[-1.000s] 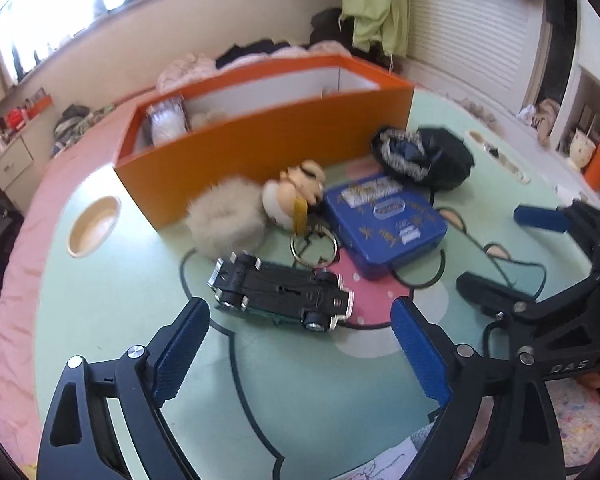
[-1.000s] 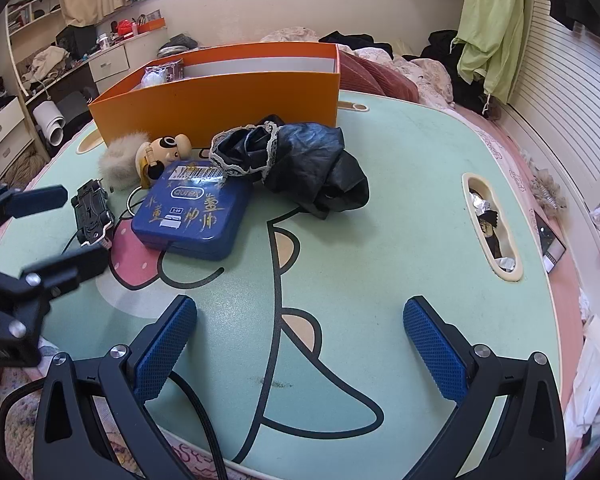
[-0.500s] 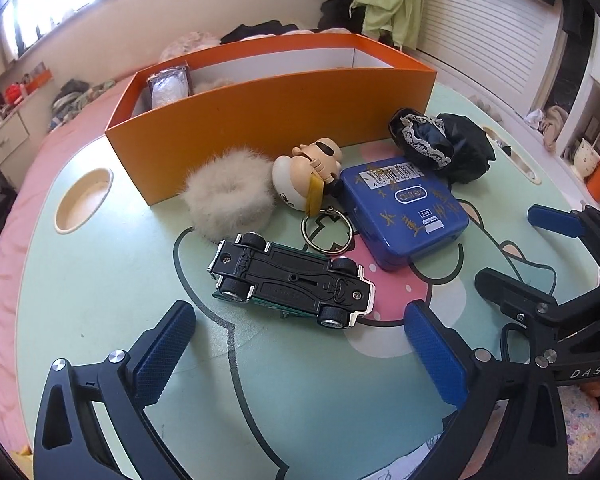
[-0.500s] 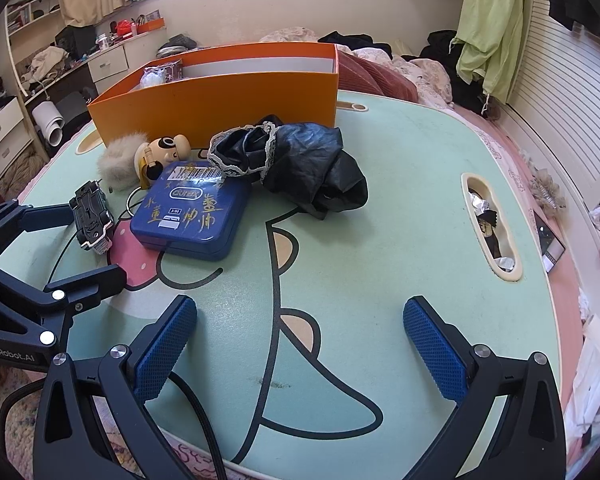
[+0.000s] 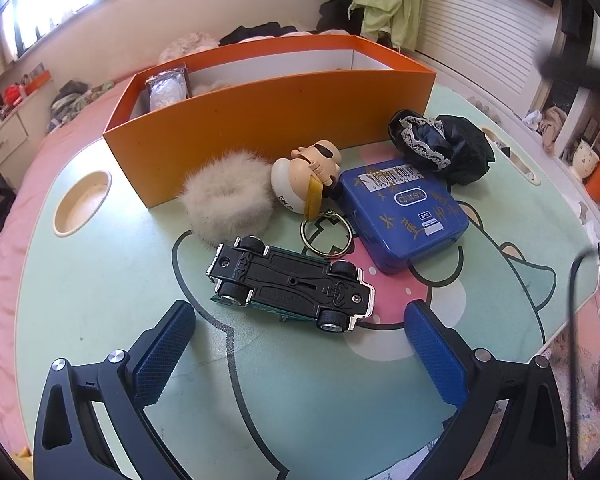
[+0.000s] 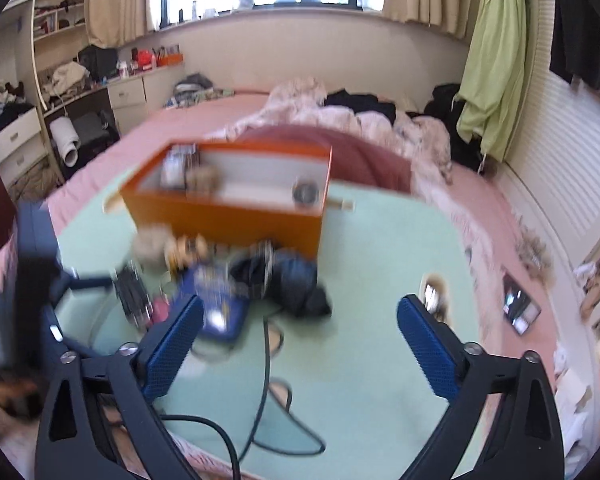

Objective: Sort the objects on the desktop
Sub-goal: 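Reach into the box and grasp the silver metal cap with the right gripper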

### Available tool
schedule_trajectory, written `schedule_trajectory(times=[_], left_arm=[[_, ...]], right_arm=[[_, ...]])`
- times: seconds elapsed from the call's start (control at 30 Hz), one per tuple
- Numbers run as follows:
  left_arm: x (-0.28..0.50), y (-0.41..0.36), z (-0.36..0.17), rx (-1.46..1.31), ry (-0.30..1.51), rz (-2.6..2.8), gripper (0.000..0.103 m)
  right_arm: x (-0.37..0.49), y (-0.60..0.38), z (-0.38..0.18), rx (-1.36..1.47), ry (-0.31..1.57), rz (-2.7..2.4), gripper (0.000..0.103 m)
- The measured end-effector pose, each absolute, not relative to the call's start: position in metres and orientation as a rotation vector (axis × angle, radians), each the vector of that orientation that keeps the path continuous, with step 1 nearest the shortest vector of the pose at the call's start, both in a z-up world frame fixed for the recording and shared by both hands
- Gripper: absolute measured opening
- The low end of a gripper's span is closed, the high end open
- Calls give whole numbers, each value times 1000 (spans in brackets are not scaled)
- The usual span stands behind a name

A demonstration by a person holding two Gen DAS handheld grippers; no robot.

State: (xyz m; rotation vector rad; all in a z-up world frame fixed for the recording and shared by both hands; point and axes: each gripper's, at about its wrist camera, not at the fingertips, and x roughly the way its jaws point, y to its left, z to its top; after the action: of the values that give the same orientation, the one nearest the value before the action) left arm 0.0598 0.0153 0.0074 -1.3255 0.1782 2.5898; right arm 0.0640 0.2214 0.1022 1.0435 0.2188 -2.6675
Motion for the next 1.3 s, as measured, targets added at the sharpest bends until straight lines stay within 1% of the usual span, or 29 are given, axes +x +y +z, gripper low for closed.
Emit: schedule_trajectory(times=[0.03,0.07,0.1,0.17,0.27,0.3,0.37,0.43,0.5,0.57,0.73,0.8,0.83,0.93,0.97,1.0,1.07,1.2,1.3], left_arm=[[59,16,8,-1326,177,2589,103],[60,16,8,-1325,175,2588,103],[60,16,8,-1325,175,2587,103],[62,16,8,-1323,177,2588,103],[63,14,6,-1318,176,2588,103],[63,13,6,-1316,176,2588,103],[64,12,6,-1310,175,2586,103],[65,11,6,-1304,173,2585,103],[66,10,6,-1299,174,2584,103],[66,10,6,-1296,173,2583,103],[67,9,6,-1289,174,2581,103],[67,9,6,-1287,175,2582,103],[67,8,6,-1288,174,2581,103],[65,7,6,-1288,173,2580,103],[65,6,6,-1288,174,2580,103],[64,7,6,-1288,172,2580,103],[65,7,6,-1289,173,2581,103],[65,7,6,-1289,173,2581,103],[65,8,6,-1288,173,2582,103]], right_arm=[[46,218,121,1067,209,-2640,72],[33,214,130,1092,190,-2602,56],[11,209,140,1138,154,-2531,47],[-28,198,144,1227,142,-2435,44],[-87,171,128,1382,230,-2341,32],[-101,164,118,1434,261,-2320,29],[-128,149,94,1551,356,-2309,29],[-145,142,77,1604,453,-2364,29],[-154,142,67,1640,458,-2369,29],[-164,143,59,1683,416,-2353,29],[-177,133,52,1724,496,-2376,29],[-182,132,41,1788,475,-2322,29],[-183,130,38,1799,466,-2304,31],[-177,121,33,1798,581,-2333,31],[-176,119,33,1794,606,-2339,27],[-176,117,33,1788,610,-2339,17],[-173,119,34,1787,531,-2309,17],[-169,125,42,1741,498,-2371,17],[-160,133,57,1669,412,-2393,17]])
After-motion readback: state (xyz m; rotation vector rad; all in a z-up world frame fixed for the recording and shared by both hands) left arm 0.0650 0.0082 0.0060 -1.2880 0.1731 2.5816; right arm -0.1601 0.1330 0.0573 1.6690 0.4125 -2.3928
